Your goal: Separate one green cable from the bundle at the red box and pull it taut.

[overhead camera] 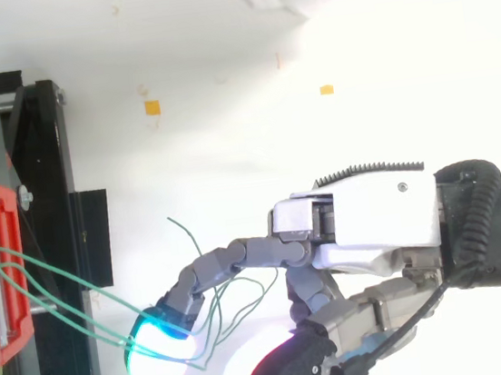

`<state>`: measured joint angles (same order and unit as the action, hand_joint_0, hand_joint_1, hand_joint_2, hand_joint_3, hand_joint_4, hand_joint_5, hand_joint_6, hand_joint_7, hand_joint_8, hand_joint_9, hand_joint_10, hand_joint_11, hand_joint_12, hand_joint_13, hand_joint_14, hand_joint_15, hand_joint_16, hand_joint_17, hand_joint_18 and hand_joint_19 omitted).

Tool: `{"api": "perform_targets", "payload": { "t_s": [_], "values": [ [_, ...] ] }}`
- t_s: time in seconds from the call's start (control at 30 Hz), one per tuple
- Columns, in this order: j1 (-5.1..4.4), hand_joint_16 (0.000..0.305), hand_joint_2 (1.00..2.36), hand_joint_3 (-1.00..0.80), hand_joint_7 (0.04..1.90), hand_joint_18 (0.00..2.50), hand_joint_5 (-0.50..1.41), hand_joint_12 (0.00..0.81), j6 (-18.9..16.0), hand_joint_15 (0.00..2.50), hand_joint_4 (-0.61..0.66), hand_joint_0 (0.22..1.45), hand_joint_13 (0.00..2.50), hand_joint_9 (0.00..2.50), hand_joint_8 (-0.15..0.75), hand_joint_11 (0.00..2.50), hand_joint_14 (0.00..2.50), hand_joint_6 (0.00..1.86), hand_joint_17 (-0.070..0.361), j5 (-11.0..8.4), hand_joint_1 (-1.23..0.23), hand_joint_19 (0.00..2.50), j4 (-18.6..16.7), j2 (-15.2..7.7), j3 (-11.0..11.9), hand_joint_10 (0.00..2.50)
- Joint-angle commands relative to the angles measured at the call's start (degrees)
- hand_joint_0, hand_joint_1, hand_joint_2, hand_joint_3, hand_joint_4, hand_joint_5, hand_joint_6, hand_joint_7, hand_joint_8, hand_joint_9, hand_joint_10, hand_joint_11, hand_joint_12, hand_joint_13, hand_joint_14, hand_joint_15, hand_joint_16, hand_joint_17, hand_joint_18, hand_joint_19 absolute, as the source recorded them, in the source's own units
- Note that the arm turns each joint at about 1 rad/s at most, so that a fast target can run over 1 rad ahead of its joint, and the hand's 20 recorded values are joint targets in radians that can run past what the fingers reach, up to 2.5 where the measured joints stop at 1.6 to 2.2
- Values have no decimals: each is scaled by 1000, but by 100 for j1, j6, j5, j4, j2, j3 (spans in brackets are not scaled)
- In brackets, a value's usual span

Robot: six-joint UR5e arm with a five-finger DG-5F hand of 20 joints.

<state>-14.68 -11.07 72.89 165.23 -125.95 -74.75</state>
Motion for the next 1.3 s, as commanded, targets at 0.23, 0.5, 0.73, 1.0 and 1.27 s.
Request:
{"api": "perform_targets", "payload": {
  "t_s": [0.23, 0.5, 0.73, 1.0, 1.27],
  "values": [
    [0, 87, 1000, -500, 637, 2500, -149, 371, 9, 1491, 297, 364, 2413, 2415, 274, 1601, 11, 501, 196, -20, -423, 859, 0, 0, 5, 17],
    [0, 87, 1000, -500, 636, 2500, -149, 368, 9, 1487, 294, 364, 2412, 2413, 266, 1611, 12, 501, 196, -38, -421, 860, 0, 0, -4, 19],
    [0, 87, 1000, -500, 636, 2500, -148, 370, 18, 1493, 295, 364, 2412, 2414, 274, 1599, 10, 501, 196, -38, -421, 860, -9, 0, 5, 16],
    [0, 87, 1000, -500, 636, 2500, -148, 377, 18, 1500, 291, 365, 2410, 2415, 273, 1602, 11, 501, 197, -46, -418, 848, 0, 0, -4, 17],
    [0, 85, 1000, -500, 637, 2500, -129, 366, 18, 1509, 258, 369, 2403, 2408, 265, 1598, 12, 501, 191, -55, -415, 854, 0, 0, 5, 18]
  ]
}}
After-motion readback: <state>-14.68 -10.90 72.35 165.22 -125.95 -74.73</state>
